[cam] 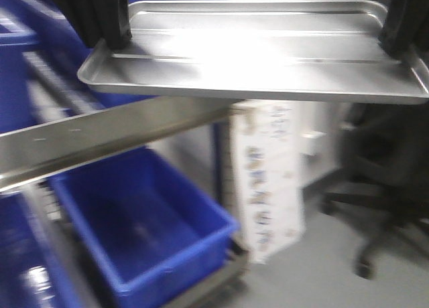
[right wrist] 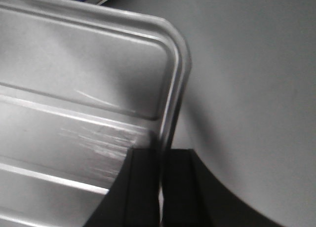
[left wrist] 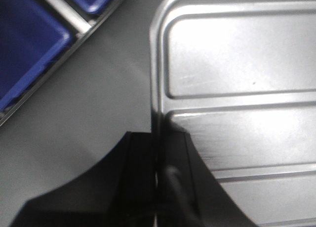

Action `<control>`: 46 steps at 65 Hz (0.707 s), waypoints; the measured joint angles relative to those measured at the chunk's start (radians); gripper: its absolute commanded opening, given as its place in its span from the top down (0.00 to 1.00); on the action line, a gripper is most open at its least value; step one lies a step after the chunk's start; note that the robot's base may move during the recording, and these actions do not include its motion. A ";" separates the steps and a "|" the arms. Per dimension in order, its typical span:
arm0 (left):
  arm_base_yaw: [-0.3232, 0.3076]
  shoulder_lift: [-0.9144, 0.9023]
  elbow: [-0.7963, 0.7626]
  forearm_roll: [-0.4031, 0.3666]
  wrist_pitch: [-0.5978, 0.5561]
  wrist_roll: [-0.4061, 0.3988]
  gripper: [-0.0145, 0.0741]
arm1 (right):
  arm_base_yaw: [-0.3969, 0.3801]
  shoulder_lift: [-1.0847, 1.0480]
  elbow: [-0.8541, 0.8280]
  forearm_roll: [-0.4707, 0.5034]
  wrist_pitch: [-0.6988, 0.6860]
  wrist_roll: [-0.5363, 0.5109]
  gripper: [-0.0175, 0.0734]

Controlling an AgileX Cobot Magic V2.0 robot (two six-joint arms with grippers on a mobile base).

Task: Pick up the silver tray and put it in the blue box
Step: 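Turn and drive the base to the shelf of blue bins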

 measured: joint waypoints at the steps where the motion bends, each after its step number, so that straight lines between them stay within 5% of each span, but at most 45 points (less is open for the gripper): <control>1: 0.000 0.000 0.000 0.000 0.000 0.000 0.95 | 0.000 0.000 0.000 0.000 0.000 0.000 0.74; 46: 0.000 0.000 0.000 0.000 0.000 0.000 0.95 | 0.000 0.000 0.000 0.000 0.000 0.000 0.74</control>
